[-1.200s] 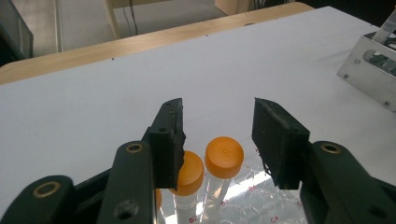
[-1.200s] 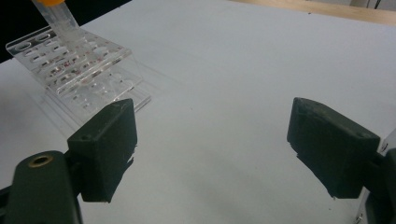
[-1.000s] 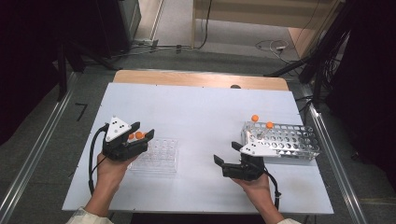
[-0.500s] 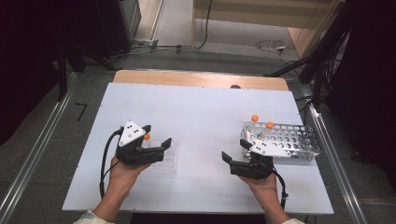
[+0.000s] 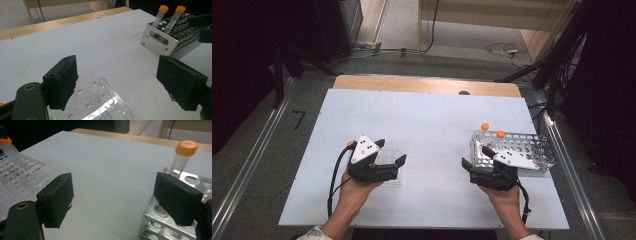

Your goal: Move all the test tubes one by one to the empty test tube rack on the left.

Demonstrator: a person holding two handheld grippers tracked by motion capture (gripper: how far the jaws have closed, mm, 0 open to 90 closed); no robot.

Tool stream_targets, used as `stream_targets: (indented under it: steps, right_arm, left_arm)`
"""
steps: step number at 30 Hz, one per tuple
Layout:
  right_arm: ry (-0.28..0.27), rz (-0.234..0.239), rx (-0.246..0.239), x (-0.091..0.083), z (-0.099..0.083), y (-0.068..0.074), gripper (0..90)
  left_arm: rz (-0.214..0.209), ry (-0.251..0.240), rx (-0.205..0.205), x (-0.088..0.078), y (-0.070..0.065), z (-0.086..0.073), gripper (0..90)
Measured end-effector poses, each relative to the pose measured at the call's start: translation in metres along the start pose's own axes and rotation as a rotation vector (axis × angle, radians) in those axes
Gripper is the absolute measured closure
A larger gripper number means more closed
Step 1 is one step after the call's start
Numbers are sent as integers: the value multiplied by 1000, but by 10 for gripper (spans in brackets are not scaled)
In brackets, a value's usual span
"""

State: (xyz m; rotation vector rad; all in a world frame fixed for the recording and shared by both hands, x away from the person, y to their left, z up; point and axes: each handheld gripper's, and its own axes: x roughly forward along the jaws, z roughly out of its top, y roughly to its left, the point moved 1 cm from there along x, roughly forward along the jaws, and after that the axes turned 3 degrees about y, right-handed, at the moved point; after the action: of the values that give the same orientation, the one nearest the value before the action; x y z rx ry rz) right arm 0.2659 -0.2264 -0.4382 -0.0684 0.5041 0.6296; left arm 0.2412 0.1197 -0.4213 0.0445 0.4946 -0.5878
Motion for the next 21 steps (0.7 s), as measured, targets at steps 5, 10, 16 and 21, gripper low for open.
stream_targets:
  steps: [5,10,16,21]
  right_arm:
    - [-11,-49,15,-5,1,-11,147]
    - [-21,-111,13,-8,0,-21,147]
    - [-32,-192,26,-9,-3,-33,147]
    - [-38,-246,57,-4,-4,-46,147]
  left_arm:
    - [-7,7,-1,2,0,-1,179]
    - [-13,13,-2,3,-1,-3,179]
    - [-18,17,3,4,-1,-3,182]
    - [-22,22,6,6,-2,-4,183]
